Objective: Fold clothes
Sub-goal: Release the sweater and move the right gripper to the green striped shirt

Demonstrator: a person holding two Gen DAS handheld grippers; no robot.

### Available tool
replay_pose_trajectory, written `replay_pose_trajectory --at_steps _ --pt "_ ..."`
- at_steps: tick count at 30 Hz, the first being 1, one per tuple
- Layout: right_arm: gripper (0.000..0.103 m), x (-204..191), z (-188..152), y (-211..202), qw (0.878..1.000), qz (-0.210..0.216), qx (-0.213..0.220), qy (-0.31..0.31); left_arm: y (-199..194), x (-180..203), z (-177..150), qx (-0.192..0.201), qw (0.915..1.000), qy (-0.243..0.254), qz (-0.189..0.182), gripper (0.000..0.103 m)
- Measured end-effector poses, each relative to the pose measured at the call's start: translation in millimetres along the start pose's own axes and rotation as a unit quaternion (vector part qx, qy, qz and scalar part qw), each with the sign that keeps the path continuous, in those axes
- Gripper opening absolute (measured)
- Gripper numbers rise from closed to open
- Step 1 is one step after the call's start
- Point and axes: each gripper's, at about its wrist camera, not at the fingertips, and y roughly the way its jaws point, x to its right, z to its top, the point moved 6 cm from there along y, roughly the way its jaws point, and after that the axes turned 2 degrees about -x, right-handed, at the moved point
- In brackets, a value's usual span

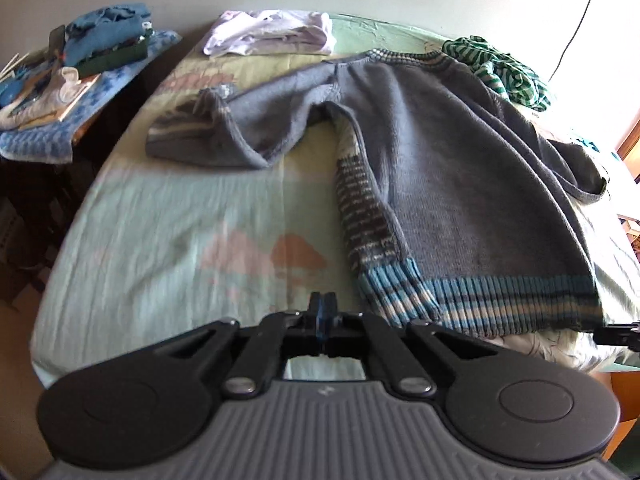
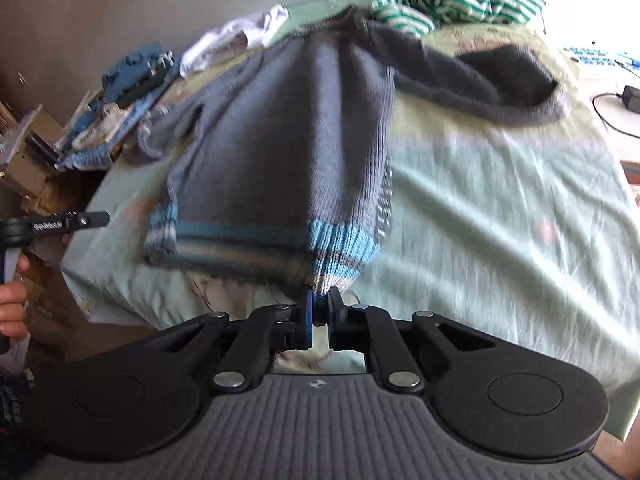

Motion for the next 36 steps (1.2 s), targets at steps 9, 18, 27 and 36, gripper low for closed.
replay_pose_trajectory --at_steps 9,18,27,36 --pt "0.053 61.0 70.2 -23.6 0.990 -0.076 0.086 0.080 39.8 28.2 48.6 0.032 0.9985 0.028 0.035 0.059" --pt "0.051 118.0 200.5 -1.1 0.972 -0.141 0.132 0.137 62.3 27.5 133.8 0.056 0.9947 0.086 -0.003 0.052" --pt "0.048 84.3 300.5 99.6 0.983 -0.104 0.070 0.134 121.6 45.3 196.2 0.027 0.9929 0.116 -0.006 0.053" --pt "0.027 131.2 366.5 171.5 0.977 -0.102 0.027 0.185 133.5 47.1 198.9 0.029 0.9956 0.088 0.015 0.056"
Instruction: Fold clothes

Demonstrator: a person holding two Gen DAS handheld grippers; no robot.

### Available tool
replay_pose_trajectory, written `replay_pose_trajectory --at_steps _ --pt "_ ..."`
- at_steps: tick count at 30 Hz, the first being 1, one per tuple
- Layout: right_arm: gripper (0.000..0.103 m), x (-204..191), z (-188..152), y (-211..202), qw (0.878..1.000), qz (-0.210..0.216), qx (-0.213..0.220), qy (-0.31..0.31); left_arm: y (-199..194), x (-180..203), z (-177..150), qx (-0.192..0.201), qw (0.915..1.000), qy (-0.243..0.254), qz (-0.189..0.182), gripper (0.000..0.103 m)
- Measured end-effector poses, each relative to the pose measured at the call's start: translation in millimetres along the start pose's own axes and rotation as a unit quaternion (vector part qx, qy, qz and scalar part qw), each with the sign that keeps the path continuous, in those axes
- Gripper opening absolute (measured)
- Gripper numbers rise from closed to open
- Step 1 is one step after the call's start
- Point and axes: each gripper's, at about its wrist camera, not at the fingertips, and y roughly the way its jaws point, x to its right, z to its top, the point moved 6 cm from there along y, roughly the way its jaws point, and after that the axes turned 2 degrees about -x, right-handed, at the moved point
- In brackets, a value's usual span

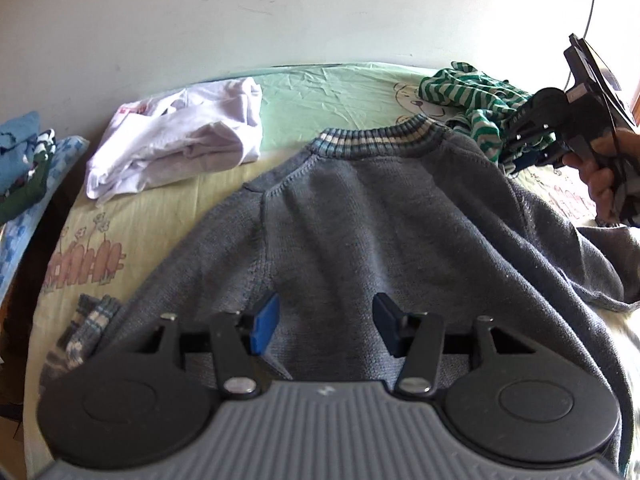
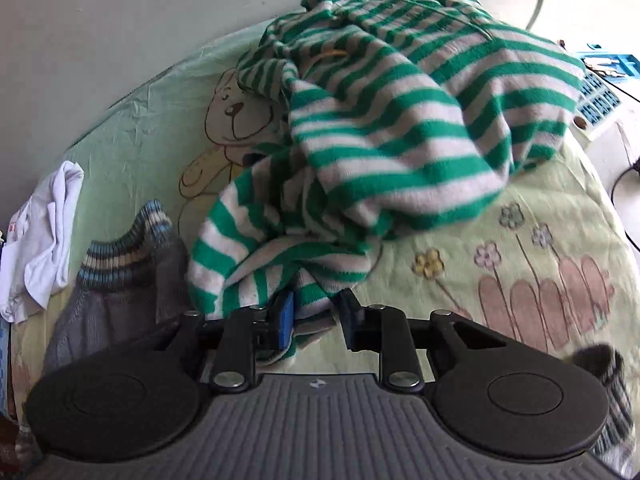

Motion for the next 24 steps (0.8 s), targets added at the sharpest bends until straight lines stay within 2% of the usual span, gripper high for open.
replay_pose_trajectory --at_steps 4,7,9,12,13,15,17,18,19,21,24 --pt "0.027 -3.5 48.9 12.4 0.999 -0.005 0.049 0.001 -2.0 -2.1 -0.6 0.010 0.9993 -0.002 0.037 0.060" --pt "0.025 -4.9 87.0 29.8 0.996 -0.027 0.080 -0.007 -1.1 -3.7 -1.1 0.014 0.9985 -0.010 0.052 0.061" --pt "0.027 -6.1 101.5 43.4 0.996 -0.025 0.082 -0.011 0.8 -3.6 -0.4 0.016 0.9979 -0.013 0.061 0.061" --pt "0.029 -19.0 102.8 47.4 0.993 -0.043 0.087 -0.068 5.1 -3.9 2.3 0.017 0.9978 -0.024 0.059 0.061" --pt "0.029 -20.9 97.7 42.5 0.994 -0.035 0.078 -0.073 6.8 -4.1 3.2 0.017 0.9981 -0.026 0.054 0.061" --pt "0.029 -19.0 80.0 18.9 0.995 0.015 0.064 -0.080 9.9 -5.0 3.1 0.017 0.9984 -0.024 0.048 0.061" --pt "0.036 -2.3 50.8 -22.6 0.993 0.041 0.066 -0.090 14.4 -7.1 2.2 0.015 0.9987 -0.021 0.043 0.061" --pt "0.042 12.3 34.7 -45.6 0.992 0.041 0.072 -0.096 16.4 -8.3 1.6 0.013 0.9989 -0.017 0.041 0.061" --pt "0.055 29.3 19.4 -65.7 0.991 0.034 0.077 -0.102 18.3 -9.5 1.0 0.012 0.9991 -0.014 0.039 0.061" --pt "0.070 67.2 -13.1 -96.5 0.991 0.001 0.075 -0.109 21.6 -13.4 -0.3 0.008 0.9993 -0.009 0.035 0.061" --pt "0.070 113.7 -61.1 -121.1 0.991 -0.045 0.044 -0.116 25.5 -23.1 -1.6 0.003 0.9992 -0.009 0.038 0.061"
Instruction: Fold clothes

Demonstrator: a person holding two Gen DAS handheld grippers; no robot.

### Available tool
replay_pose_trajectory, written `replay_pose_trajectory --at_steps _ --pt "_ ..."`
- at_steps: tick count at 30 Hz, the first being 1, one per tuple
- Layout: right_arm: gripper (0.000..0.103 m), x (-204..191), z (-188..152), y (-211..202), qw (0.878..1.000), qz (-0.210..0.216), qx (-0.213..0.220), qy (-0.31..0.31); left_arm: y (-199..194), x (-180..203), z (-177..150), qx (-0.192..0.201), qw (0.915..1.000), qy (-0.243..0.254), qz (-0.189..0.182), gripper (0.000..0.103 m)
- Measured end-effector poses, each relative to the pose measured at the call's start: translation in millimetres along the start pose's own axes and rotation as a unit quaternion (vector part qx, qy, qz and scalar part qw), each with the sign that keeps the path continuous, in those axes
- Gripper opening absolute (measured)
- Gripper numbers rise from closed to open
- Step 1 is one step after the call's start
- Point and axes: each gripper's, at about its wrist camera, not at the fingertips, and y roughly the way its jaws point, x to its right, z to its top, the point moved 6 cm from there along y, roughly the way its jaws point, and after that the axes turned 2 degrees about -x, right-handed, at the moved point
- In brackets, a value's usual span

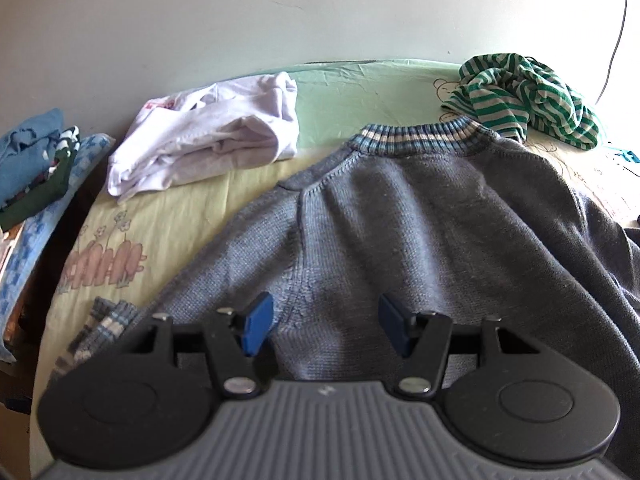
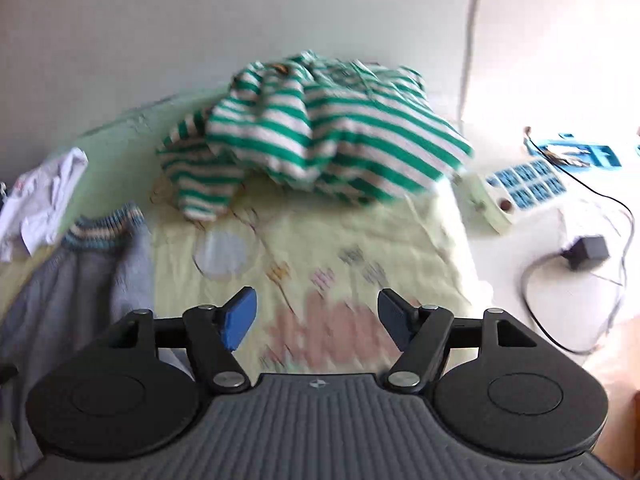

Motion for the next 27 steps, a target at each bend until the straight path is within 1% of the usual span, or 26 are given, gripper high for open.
replay_pose_trajectory --at_steps 2,3,6,7,8,9,10,11,13,14,16,18,22,23,24,25,26,27 --pt "0.070 19.6 -33.8 -12.3 1.000 -0.016 -0.019 0.004 3.2 -7.1 -0.3 -0.004 1.0000 -0.003 0.002 0.061" --pt "0.070 21.6 -45.0 -13.0 1.000 -0.013 -0.026 0.007 4.8 -10.2 -0.7 -0.007 1.0000 -0.006 0.001 0.061" --pt "0.070 22.1 -71.6 -11.8 0.999 0.001 -0.039 0.017 8.3 -16.5 -2.0 -0.015 0.9998 -0.010 0.000 0.061" --pt "0.065 15.9 -71.1 -3.8 0.999 -0.003 -0.034 0.017 8.9 -17.9 -2.4 -0.017 0.9998 -0.012 0.000 0.061" --pt "0.059 11.6 -72.5 0.4 0.999 -0.018 -0.025 0.015 8.7 -19.6 -2.7 -0.018 0.9997 -0.013 0.002 0.061" --pt "0.042 11.5 -69.1 -1.2 0.999 -0.021 -0.015 0.019 7.6 -21.2 -2.9 -0.017 0.9998 -0.013 0.004 0.061" --pt "0.016 12.0 -64.6 -3.8 0.999 -0.021 -0.005 0.025 6.0 -23.7 -2.8 -0.014 0.9998 -0.012 0.007 0.061" --pt "0.016 12.6 -60.0 -6.4 0.999 -0.021 0.006 0.032 4.3 -27.1 -2.9 -0.010 0.9998 -0.012 0.011 0.061" --pt "0.015 22.7 -48.0 -33.9 0.995 -0.058 0.064 0.040 1.9 -36.0 -3.6 -0.003 0.9996 -0.010 0.027 0.061" --pt "0.015 29.5 -44.3 -47.7 0.991 -0.084 0.090 0.044 0.8 -40.9 -4.7 -0.001 0.9994 -0.011 0.034 0.061" --pt "0.015 52.7 -39.6 -63.8 0.983 -0.121 0.116 0.081 0.7 -52.0 -8.3 -0.004 0.9989 -0.017 0.042 0.061" --pt "0.016 70.8 -39.9 -59.9 0.979 -0.139 0.110 0.101 1.2 -64.0 -12.7 -0.009 0.9983 -0.024 0.052 0.061" --pt "0.018 88.1 -48.1 -14.9 0.971 -0.205 0.069 0.096 1.0 -81.9 -21.7 -0.022 0.9976 -0.027 0.061 0.063" --pt "0.019 89.6 -49.4 -10.6 0.968 -0.221 0.066 0.094 -3.7 -83.5 -23.7 -0.024 0.9977 -0.024 0.060 0.059" --pt "0.025 90.0 -50.7 -14.8 0.962 -0.242 0.073 0.100 -9.3 -84.9 -25.7 -0.025 0.9978 -0.020 0.058 0.059" --pt "0.035 88.7 -51.5 -23.3 0.956 -0.260 0.085 0.109 -18.1 -82.0 -28.6 -0.024 0.9987 -0.020 0.040 0.059" --pt "0.039 82.4 -52.5 -37.4 0.949 -0.271 0.106 0.117 -27.9 -78.0 -31.7 -0.023 0.9993 -0.022 0.019 0.059" --pt "0.042 65.6 -54.3 -51.9 0.957 -0.235 0.129 0.108 -37.8 -73.9 -34.8 -0.022 0.9995 -0.023 -0.003 0.060"
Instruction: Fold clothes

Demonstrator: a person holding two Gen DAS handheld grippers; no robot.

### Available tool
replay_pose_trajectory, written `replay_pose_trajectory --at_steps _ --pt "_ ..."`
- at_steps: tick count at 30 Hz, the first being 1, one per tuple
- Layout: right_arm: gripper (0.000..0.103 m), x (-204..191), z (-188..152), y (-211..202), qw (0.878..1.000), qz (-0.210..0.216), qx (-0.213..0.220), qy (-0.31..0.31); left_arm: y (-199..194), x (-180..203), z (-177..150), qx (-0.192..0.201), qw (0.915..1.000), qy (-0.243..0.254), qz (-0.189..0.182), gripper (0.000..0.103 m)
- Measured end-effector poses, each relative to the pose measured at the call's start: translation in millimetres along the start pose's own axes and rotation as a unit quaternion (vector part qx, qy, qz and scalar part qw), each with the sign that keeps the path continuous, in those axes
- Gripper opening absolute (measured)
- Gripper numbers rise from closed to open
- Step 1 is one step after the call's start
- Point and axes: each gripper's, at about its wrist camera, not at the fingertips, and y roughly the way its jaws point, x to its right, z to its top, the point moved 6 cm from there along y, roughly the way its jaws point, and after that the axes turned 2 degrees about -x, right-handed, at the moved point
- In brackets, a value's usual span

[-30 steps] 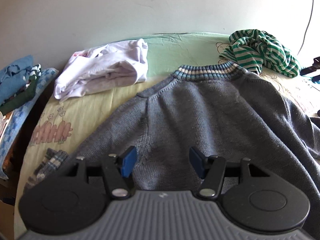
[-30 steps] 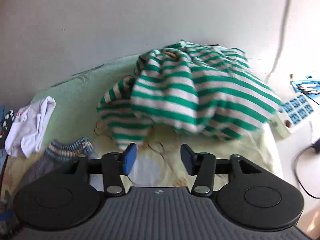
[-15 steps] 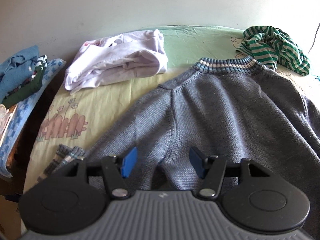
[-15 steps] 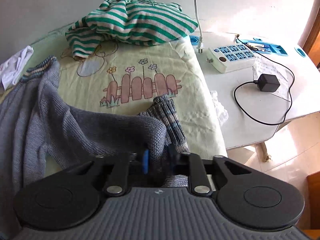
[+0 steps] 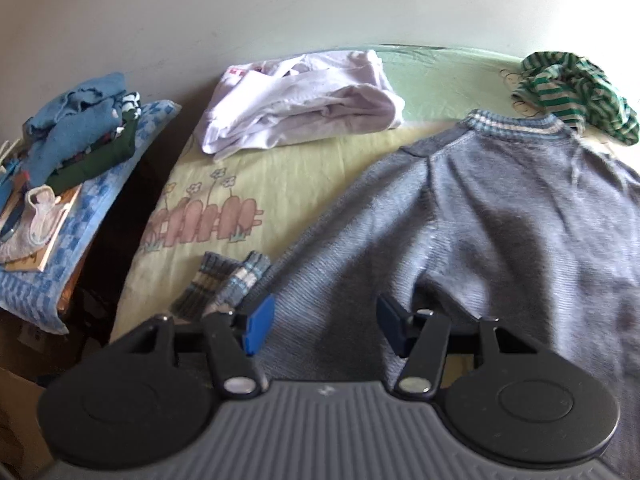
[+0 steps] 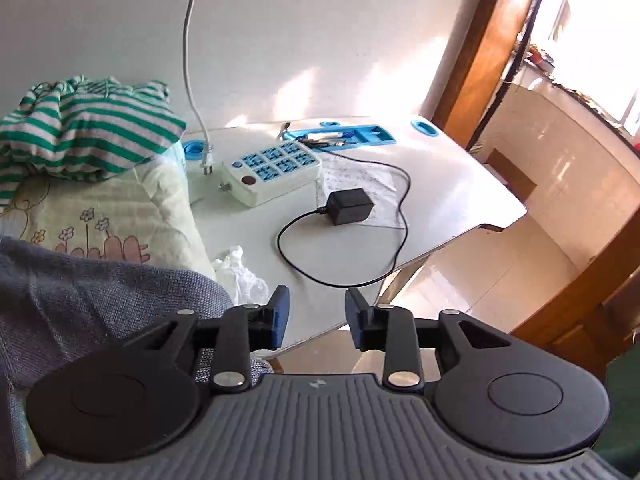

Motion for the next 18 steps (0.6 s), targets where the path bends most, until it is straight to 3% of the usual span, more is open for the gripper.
replay_pose_trajectory --at_steps 1,3,5,7,10,12,13,15,17,18 --pt "0.046 -9.7 -0.4 -22.3 0.999 0.051 0.019 -0.002 -9.5 9.4 -5.4 -0.002 0.9998 0.003 -0.020 0.063" --pt "0.052 -47.9 -19.1 -50.7 0.984 0.170 -0.022 -0.039 -24.1 36.1 -22.7 -0.011 0.9985 0.011 -0.052 0.076" --pt "0.052 -88.1 -49.5 -75.1 0.965 0.240 -0.062 -0.091 -30.6 60.0 -41.9 -0.012 0.9979 0.041 -0.050 0.089" --pt "0.054 -116.5 -80.0 -97.0 0.955 0.253 -0.073 -0.135 -28.7 71.8 -57.6 -0.021 0.9972 0.058 -0.043 0.089" --pt "0.059 -125.8 -122.6 -112.0 0.950 0.243 -0.112 -0.161 -24.5 83.6 -78.8 -0.037 0.9957 0.075 -0.039 0.086" --pt "0.059 -121.9 -146.7 -121.9 0.944 0.252 -0.145 -0.158 -21.8 83.9 -89.6 -0.050 0.9946 0.080 -0.043 0.080" --pt "0.059 -119.1 -157.0 -127.5 0.941 0.256 -0.158 -0.157 -19.5 83.9 -94.6 -0.058 0.9936 0.087 -0.044 0.065" --pt "0.059 -113.7 -178.6 -139.8 0.941 0.244 -0.175 -0.158 -20.2 83.4 -98.8 -0.057 0.9926 0.090 -0.060 0.051" --pt "0.058 -111.1 -196.1 -144.6 0.938 0.242 -0.194 -0.155 -23.8 83.1 -99.8 -0.055 0.9915 0.089 -0.078 0.017" --pt "0.057 -109.4 -200.6 -147.9 0.941 0.239 -0.183 -0.155 -25.4 81.0 -99.2 -0.053 0.9919 0.086 -0.077 0.009"
